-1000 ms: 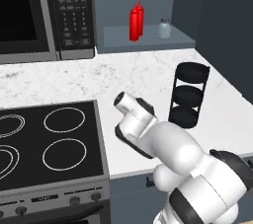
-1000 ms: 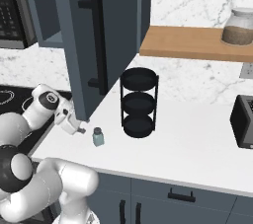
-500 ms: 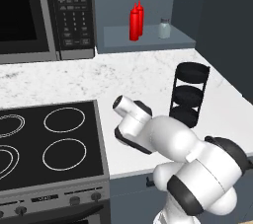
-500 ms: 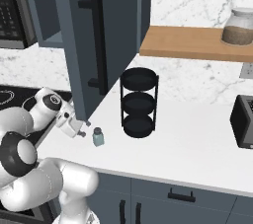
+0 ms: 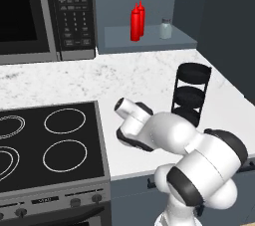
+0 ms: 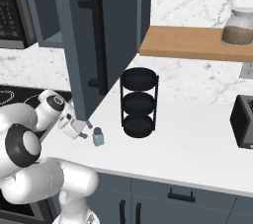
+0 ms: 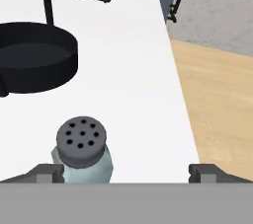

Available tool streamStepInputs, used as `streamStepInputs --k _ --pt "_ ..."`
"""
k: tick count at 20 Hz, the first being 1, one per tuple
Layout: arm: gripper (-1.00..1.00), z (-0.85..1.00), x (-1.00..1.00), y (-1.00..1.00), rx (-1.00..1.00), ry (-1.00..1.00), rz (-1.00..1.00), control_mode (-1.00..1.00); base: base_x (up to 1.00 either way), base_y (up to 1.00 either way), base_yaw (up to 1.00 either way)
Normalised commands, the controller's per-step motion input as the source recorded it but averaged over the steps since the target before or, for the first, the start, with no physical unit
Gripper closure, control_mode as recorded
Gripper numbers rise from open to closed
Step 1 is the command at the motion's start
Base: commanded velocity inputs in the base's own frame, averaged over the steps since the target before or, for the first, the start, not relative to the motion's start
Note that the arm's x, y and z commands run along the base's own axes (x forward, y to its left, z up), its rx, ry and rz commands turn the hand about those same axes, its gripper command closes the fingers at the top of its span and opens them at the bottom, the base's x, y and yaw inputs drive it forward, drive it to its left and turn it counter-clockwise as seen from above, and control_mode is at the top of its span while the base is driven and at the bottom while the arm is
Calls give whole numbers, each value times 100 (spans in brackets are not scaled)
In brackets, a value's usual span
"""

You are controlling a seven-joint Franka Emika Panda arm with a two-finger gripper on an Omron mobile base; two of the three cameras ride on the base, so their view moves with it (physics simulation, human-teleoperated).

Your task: Put the shaker and condiment bottle from the counter next to their counterparts in the cabinet.

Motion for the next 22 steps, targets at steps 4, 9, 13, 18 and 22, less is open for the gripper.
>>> streamStepInputs --k 4,9,13,18,22 --pt "-100 -11 24 -2 0 5 -6 -100 0 0 0" --pt "-100 -20 39 0 0 1 -4 -100 0 0 0" --pt "-100 -19 36 0 0 0 -2 -100 0 0 0" --pt "-100 -21 15 -6 0 2 0 -100 0 0 0" --pt "-100 -12 0 -31 1 7 0 -100 0 0 0"
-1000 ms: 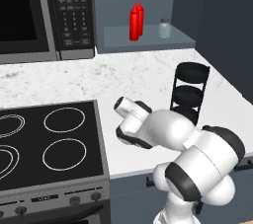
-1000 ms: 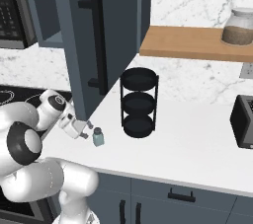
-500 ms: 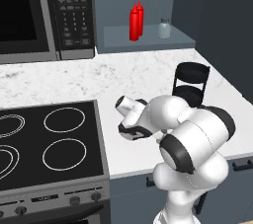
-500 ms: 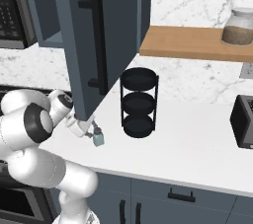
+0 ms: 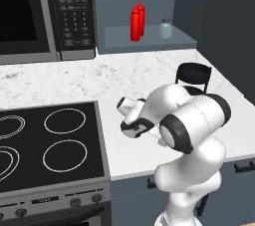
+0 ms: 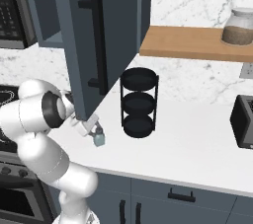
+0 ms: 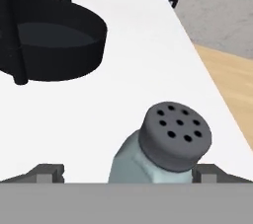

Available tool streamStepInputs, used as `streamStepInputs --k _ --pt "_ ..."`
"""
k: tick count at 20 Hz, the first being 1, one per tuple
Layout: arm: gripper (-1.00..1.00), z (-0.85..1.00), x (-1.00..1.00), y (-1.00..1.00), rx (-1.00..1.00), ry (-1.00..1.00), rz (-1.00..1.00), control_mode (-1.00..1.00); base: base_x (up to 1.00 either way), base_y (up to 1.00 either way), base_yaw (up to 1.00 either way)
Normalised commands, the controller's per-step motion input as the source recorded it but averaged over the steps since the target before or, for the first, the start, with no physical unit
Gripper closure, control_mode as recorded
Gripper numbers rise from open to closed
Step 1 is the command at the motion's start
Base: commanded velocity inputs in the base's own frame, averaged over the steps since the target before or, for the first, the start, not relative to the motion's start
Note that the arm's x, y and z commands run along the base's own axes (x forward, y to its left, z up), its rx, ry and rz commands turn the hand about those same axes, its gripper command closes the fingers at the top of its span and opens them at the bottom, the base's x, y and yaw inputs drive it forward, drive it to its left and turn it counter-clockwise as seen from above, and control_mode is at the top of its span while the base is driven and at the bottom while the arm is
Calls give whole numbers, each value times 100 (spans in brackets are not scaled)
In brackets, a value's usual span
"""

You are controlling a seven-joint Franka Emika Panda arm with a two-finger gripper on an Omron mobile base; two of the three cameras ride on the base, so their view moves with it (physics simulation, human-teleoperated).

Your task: Put the shaker and condiment bottle from the counter next to their counterparts in the cabinet.

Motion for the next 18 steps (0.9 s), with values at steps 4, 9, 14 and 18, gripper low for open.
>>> streamStepInputs --k 4,9,14,18 --pt "-100 -13 0 -39 1 8 -2 -100 0 0 0" --pt "100 -32 2 -19 0 8 -3 -100 0 0 0" --pt "100 -18 -2 -46 4 2 -1 -100 0 0 0" --pt "100 8 -18 -36 2 0 0 -100 0 0 0"
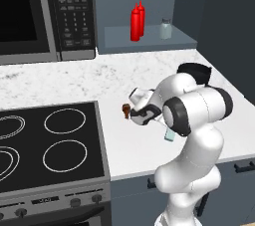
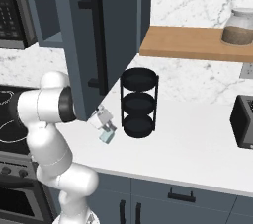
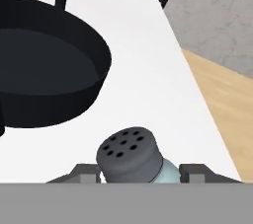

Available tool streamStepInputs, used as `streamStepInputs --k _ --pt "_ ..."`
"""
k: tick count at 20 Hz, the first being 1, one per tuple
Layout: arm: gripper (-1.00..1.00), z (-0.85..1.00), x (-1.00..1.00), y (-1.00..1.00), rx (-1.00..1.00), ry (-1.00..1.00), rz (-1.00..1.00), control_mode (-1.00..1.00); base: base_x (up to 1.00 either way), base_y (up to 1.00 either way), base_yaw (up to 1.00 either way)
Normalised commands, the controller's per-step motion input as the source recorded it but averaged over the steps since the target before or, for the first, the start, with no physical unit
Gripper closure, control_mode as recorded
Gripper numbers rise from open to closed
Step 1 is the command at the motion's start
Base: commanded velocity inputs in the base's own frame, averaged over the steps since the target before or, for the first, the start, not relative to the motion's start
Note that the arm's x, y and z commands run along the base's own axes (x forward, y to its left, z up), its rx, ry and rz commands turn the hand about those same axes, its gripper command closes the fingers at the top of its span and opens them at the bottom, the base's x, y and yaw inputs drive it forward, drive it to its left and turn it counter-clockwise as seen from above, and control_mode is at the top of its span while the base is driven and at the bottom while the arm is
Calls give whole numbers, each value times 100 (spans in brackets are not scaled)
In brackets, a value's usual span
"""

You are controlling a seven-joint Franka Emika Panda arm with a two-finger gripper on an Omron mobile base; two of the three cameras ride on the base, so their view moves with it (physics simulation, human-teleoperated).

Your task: Put the shaker and condiment bottle from the counter next to their counterparts in the cabinet.

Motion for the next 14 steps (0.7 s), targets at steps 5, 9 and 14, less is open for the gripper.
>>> streamStepInputs --k 5,9,14 --pt "100 36 -17 -5 0 0 1 -100 0 0 0" --pt "100 29 -16 0 0 0 10 -100 0 0 0" --pt "100 23 -30 0 -3 -2 19 -100 0 0 0"
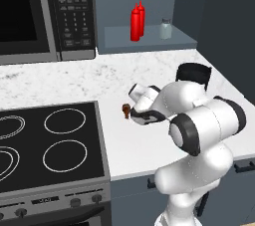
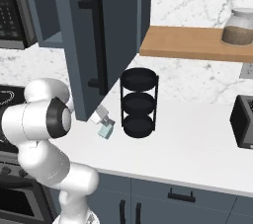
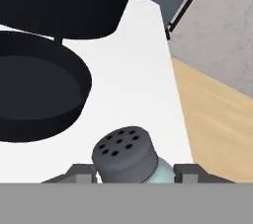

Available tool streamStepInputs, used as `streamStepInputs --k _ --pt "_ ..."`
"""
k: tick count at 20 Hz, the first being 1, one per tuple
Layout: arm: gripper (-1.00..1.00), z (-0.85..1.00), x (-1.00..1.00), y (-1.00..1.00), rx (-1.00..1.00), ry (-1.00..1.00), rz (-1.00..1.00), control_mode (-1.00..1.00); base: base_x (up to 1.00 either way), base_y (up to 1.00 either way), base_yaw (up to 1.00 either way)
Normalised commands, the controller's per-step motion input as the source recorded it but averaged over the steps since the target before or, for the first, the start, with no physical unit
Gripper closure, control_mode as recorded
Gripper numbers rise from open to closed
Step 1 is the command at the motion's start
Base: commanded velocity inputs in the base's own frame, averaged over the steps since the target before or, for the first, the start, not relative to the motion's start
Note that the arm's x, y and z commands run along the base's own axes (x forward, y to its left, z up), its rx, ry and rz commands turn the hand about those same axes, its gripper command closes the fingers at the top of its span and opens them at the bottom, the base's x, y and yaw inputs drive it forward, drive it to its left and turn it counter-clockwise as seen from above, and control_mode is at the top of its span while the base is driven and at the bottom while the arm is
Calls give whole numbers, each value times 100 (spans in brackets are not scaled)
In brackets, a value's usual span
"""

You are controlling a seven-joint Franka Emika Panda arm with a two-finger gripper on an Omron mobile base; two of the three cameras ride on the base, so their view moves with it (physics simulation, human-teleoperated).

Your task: Put the shaker and condiment bottle from the counter next to their counterparts in the cabinet.

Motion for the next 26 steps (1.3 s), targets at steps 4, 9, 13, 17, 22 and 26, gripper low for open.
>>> streamStepInputs --k 4,9,13,17,22,26 --pt "100 34 -42 0 -3 -9 23 -100 0 0 0" --pt "100 53 -41 3 -6 -20 27 -100 0 0 0" --pt "100 65 -44 6 -3 -23 26 -100 0 0 0" --pt "100 74 -53 7 0 -25 22 -100 0 0 0" --pt "100 72 -67 6 0 -22 17 -100 0 0 0" --pt "100 65 -69 8 0 -20 17 -100 0 0 0"
